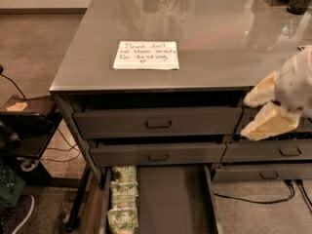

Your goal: Pick green jalapeno chip bag from bottom drawer and place on counter

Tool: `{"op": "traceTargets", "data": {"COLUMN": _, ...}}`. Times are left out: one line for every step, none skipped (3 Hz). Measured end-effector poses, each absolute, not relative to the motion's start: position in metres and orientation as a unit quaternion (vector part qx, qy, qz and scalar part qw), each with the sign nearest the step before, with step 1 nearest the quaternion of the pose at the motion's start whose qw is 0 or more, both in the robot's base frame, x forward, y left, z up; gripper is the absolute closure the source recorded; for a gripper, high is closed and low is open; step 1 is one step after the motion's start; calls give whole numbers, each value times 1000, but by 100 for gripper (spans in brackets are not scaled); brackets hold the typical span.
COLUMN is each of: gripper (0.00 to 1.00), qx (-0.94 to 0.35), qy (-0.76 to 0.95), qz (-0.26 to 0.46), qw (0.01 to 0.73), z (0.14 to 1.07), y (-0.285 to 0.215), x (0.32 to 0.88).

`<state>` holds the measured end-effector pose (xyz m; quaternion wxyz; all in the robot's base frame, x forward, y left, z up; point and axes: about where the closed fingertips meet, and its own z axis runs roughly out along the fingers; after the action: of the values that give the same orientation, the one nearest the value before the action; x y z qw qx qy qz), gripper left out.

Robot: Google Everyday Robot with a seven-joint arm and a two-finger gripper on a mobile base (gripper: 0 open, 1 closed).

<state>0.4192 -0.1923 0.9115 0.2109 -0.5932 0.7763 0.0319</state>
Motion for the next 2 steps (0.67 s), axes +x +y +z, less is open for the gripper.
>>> {"op": "traceTargets", "data": {"gripper": 95, "qx": -568, "qy": 759, "qz": 177, "qw": 263, "z": 771, "y": -129, "x": 399}}
{"op": "traceTargets", "data": {"gripper": 100, "qx": -560, "qy": 754, "qz": 213, "qw": 270, "z": 740, "y": -114, "x": 393}}
